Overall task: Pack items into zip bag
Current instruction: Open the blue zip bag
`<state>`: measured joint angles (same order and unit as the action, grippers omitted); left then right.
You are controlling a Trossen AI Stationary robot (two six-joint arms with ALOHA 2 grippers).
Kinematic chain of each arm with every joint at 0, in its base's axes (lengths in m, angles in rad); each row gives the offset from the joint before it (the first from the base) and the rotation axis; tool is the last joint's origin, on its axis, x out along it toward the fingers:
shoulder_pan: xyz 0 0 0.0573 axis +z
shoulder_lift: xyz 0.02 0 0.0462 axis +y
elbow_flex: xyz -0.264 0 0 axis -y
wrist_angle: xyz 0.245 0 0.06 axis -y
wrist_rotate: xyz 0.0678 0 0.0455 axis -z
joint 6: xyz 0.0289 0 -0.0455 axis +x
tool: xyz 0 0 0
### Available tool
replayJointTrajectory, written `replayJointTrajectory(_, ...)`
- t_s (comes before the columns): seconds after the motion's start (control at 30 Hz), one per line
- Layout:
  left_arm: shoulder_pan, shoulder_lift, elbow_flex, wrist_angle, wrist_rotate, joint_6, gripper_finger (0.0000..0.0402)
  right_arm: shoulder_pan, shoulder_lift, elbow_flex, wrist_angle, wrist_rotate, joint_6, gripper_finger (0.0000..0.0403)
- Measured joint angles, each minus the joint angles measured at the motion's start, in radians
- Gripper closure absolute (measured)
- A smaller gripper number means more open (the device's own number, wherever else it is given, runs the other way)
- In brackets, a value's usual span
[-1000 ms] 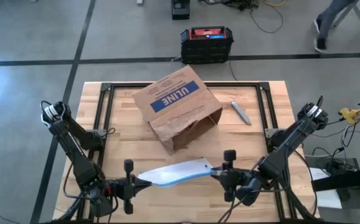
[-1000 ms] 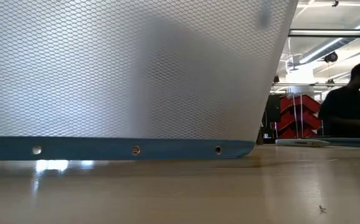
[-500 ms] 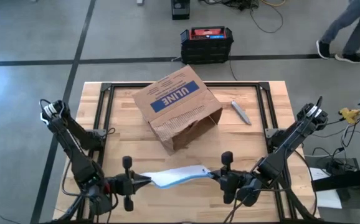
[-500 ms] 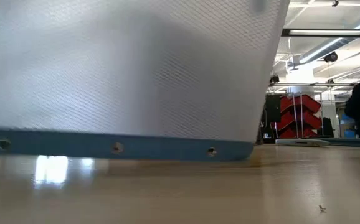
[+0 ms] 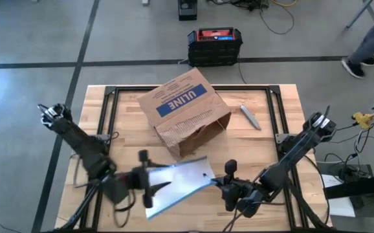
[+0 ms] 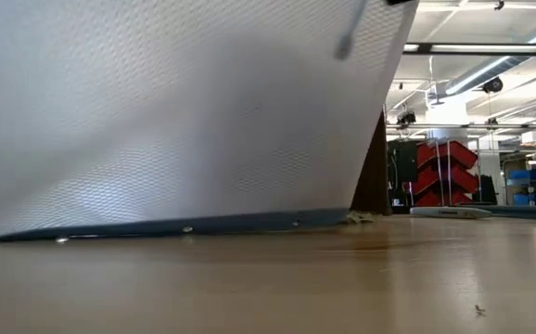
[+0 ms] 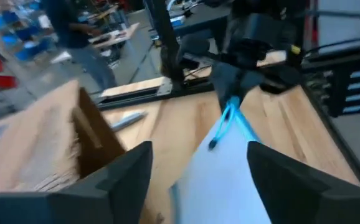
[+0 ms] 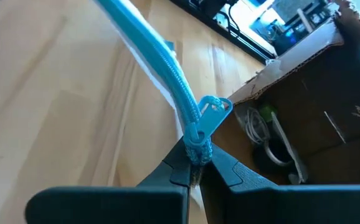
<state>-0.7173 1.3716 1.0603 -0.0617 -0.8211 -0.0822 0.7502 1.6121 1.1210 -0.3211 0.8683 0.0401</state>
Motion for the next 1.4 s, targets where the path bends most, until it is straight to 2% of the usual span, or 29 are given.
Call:
replayJointTrajectory(0.17, 0.170, 0.001, -0.146, 0.367, 0.392, 0.078, 0.0138, -0.022, 0.038, 0.000, 0.071, -0.004, -0.087, 0.0403)
replayJointTrajectory(0.27, 0.243, 0.001, -0.200, 0.422, 0.547, 0.081, 0.0144, -0.032, 0.040, 0.000, 0.099, -0.006, -0.126, 0.0403)
replayJointTrajectory(0.33, 0.269, 0.007, -0.223, 0.426, 0.604, 0.081, 0.0148, -0.040, 0.039, 0.000, 0.104, -0.017, -0.132, 0.0403)
replayJointTrajectory(0.5, 0.275, 0.098, -0.221, 0.485, 0.629, 0.133, 0.0160, -0.072, 0.046, 0.000, 0.145, -0.099, -0.151, 0.0403)
replayJointTrajectory(0.63, 0.274, 0.203, -0.155, 0.484, 0.629, 0.158, 0.0170, -0.100, 0.062, 0.000, 0.210, -0.166, -0.192, 0.0403)
replayJointTrajectory(0.8, 0.273, 0.295, -0.063, 0.413, 0.611, 0.184, 0.0180, -0.103, 0.064, 0.001, 0.253, -0.193, -0.240, 0.0403)
replayJointTrajectory(0.9, 0.274, 0.330, -0.032, 0.400, 0.607, 0.190, 0.0184, -0.103, 0.064, 0.001, 0.260, -0.254, -0.242, 0.0403)
replayJointTrajectory(1.17, 0.273, 0.337, -0.024, 0.386, 0.605, 0.188, 0.0198, -0.105, 0.064, 0.001, 0.263, -0.264, -0.233, 0.0403)
replayJointTrajectory(1.3, 0.273, 0.337, -0.024, 0.365, 0.605, 0.157, 0.0247, -0.111, 0.064, 0.001, 0.263, -0.264, -0.232, 0.0403)
replayJointTrajectory(1.4, 0.273, 0.344, -0.024, 0.358, 0.603, 0.144, 0.0320, -0.119, 0.064, 0.001, 0.262, -0.270, -0.232, 0.0403)
